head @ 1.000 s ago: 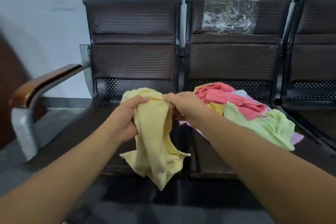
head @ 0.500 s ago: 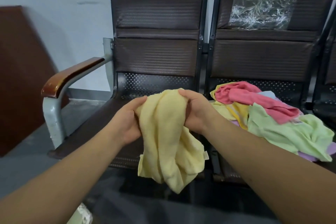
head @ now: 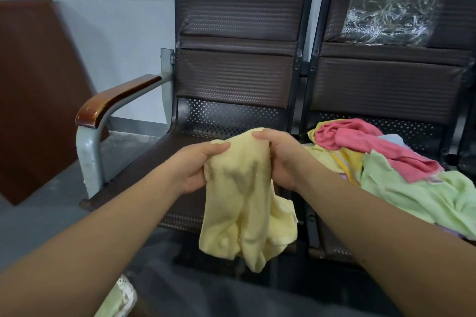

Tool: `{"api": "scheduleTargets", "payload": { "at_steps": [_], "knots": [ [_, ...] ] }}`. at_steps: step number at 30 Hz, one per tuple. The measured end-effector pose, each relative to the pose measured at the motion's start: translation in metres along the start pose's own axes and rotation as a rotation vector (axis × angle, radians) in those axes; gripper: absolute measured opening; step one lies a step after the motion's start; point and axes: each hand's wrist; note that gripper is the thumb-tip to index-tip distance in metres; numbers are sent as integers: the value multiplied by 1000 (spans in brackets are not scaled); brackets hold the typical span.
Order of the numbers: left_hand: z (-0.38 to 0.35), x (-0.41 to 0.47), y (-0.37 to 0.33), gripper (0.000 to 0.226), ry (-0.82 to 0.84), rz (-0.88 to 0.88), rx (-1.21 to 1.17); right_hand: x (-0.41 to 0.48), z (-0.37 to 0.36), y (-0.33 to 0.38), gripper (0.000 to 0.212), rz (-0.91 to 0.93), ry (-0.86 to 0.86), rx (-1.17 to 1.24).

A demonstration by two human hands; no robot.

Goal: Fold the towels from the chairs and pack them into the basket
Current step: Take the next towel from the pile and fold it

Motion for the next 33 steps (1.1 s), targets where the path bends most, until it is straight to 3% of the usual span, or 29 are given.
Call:
{"api": "scheduleTargets", "payload": {
  "at_steps": [3,5,7,9,14,18,23,26,28,31,33],
  "knots": [
    [-4,2,1,17,-108,-186,36,-3,1,2,33,-12,61,164],
    [-9,0,2,9,-52,-218,-1,-7,1,3,41,-23,83,227],
    [-16,-3,2,10,35,-209,-40,-8,2,3,47,-33,110,197],
    [-23,-3,3,12,22,-211,-22,-9,4,2,48,-50,122,160],
    [-16,8,1,22,-341,-401,450,-7,7,-2,44,-77,82,92],
    [-10,10,6,21,-263,-357,332,-12,2,3,47,-107,71,42],
    [-6,12,-9,16,-497,-456,198,0,11,6,30,-68,-185,-47],
    [-1,11,-9,14,-604,-478,322,6,17,5,27,-25,-277,-79],
    [1,13,-6,13,-605,-459,362,6,20,3,24,-36,-292,-83],
    [3,18,-6,14,-479,-301,189,4,25,1,22,23,-303,-120],
    [1,17,-4,22,-311,-213,53,6,29,0,39,170,-391,-392]
  ]
}}
Point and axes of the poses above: each hand's wrist, its own x-axis towards the middle knuckle, its own z-axis out of the back of the hand, y = z × x
